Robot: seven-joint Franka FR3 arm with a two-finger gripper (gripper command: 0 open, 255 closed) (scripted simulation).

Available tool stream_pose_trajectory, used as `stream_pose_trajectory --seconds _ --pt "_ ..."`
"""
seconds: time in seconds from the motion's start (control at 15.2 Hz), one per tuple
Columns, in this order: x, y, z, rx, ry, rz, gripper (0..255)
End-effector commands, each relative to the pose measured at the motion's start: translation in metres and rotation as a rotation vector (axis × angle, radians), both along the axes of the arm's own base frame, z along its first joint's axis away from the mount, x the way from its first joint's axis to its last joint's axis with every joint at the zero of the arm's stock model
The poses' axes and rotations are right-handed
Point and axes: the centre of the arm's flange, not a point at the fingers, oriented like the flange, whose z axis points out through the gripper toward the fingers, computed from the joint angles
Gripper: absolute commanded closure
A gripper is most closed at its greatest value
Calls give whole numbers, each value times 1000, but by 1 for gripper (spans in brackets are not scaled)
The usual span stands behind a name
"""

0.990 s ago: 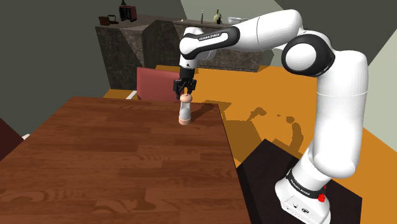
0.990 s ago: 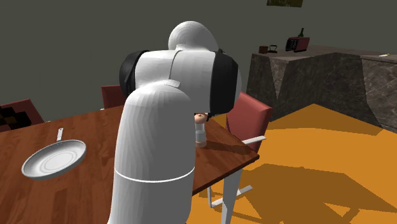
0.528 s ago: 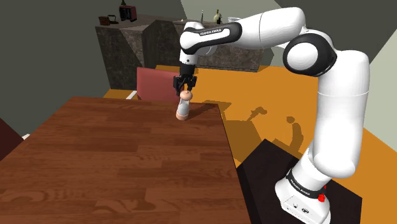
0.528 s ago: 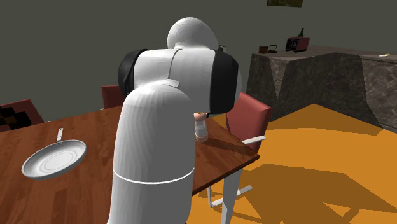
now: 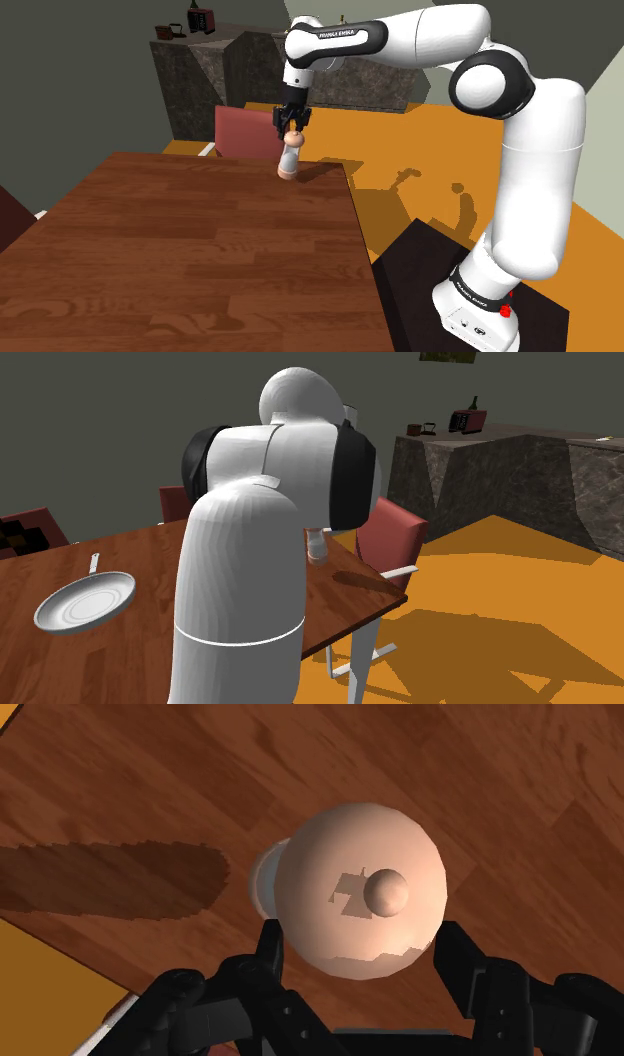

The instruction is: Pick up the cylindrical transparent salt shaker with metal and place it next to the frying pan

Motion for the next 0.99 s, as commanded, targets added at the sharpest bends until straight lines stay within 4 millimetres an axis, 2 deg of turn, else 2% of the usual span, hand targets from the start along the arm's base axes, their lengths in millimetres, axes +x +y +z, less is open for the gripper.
stream_pose_trajectory --seconds 0.0,0.53,0.92 --pt "0 1 10 0 0 0 255" --pt "0 1 49 0 0 0 255" --pt "-35 72 49 0 0 0 255"
